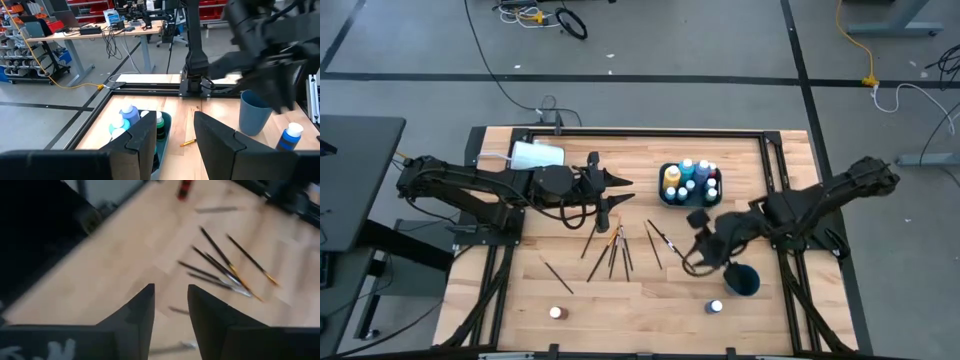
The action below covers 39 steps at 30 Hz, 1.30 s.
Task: Pick & Place Paint Supplies
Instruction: Put the small dark blue paint bottle into the bin
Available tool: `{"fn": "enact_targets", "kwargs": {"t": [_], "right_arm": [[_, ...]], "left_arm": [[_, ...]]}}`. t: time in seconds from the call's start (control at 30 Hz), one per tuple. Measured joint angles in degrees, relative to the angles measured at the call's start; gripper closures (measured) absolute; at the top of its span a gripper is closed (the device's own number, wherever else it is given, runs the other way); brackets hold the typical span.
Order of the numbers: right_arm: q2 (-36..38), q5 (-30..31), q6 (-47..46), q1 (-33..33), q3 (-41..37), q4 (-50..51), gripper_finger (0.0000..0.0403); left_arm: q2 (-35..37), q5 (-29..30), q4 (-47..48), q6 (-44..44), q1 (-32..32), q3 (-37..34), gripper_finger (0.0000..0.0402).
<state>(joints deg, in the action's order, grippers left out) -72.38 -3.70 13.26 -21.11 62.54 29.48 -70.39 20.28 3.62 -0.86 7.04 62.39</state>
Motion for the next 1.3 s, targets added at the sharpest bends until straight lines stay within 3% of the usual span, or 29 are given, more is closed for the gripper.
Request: {"fn": "enact_targets", "kwargs": {"t": [0.17,0.33,0.63,1.3], "right_arm": [[0.0,-1.82,-8.34,-4.46,0.0,-4.42,0.0278],[-2.26,-1.36,-10.92,-8.19,0.04,-5.0,0.0243],[-11.55,-1.68,-8.54,-12.99,0.04,-2.39,0.0183],[-18.73,-0.84,-11.34,-18.33,0.02,7.6,0.0187]], "left_arm": [[0.0,0.0,-0.01,0.0,-0.01,0.0,0.0261],[0.0,0.01,-0.04,0.02,0.01,0.0,0.0261],[0.0,0.1,-0.07,0.22,0.01,0.0,0.0261],[0.0,2.79,-0.09,0.63,0.01,0.0,0.0261]]}}
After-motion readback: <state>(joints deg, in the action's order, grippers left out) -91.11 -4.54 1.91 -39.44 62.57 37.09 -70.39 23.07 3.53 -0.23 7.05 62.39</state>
